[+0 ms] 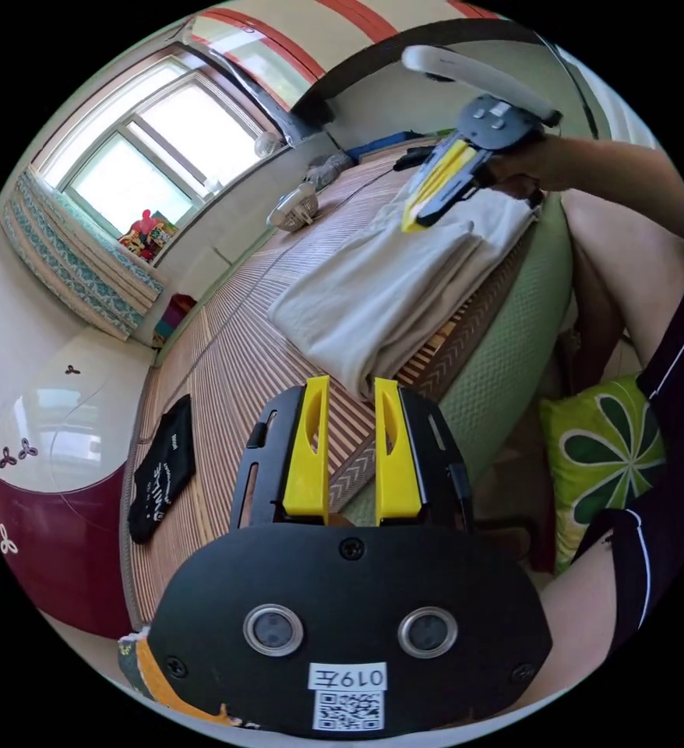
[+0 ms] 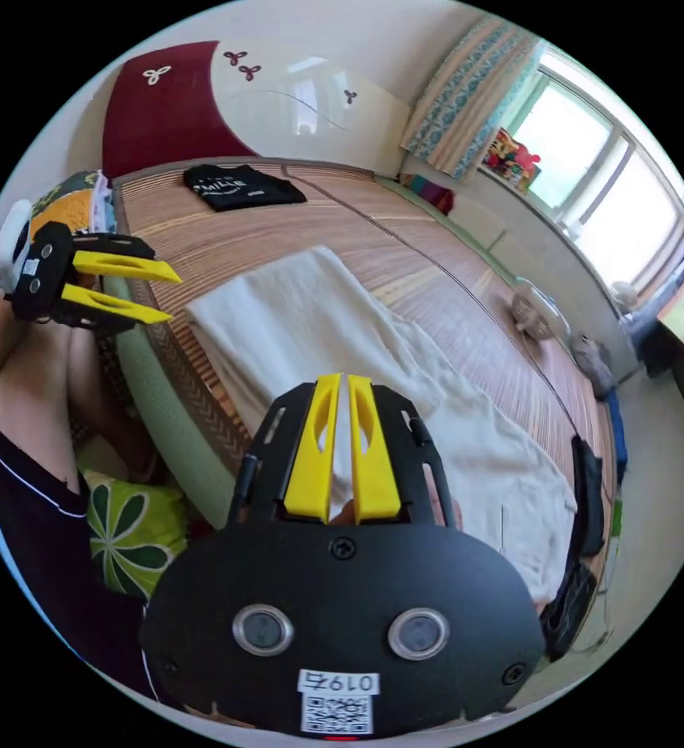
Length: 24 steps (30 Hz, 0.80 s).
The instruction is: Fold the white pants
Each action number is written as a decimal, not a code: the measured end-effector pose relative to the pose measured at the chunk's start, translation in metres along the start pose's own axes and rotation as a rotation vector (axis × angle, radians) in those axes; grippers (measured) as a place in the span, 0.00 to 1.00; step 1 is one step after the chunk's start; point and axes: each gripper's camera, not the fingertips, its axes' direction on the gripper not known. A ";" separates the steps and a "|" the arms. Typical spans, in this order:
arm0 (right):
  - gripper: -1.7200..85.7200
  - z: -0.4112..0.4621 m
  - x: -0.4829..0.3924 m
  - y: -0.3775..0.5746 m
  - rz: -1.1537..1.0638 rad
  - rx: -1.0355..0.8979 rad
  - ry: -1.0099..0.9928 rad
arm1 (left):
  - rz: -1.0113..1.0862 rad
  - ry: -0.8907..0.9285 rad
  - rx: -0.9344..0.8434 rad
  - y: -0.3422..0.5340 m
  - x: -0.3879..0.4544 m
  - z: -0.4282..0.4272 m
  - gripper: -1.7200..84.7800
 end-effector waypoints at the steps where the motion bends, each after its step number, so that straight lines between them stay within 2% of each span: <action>1: 0.01 0.000 -0.007 0.014 0.007 -0.028 0.052 | -0.009 -0.007 0.000 0.000 0.011 0.000 0.10; 5: 0.01 0.004 -0.051 0.044 -0.065 -0.058 0.392 | 0.016 -0.044 -0.043 -0.011 0.053 0.008 0.10; 11: 0.01 0.008 -0.114 0.033 -0.219 -0.052 0.565 | 0.115 -0.237 -0.108 -0.027 0.124 0.016 0.09; 14: 0.01 0.005 -0.136 0.027 -0.228 -0.034 0.595 | 0.137 -0.316 -0.136 -0.030 0.150 0.020 0.08; 19: 0.01 -0.015 -0.159 0.016 -0.179 0.067 0.595 | 0.121 -0.314 -0.144 -0.033 0.175 0.021 0.07; 24: 0.01 0.010 -0.165 0.008 -0.140 -0.089 0.446 | 0.178 -0.366 -0.175 -0.038 0.206 0.028 0.05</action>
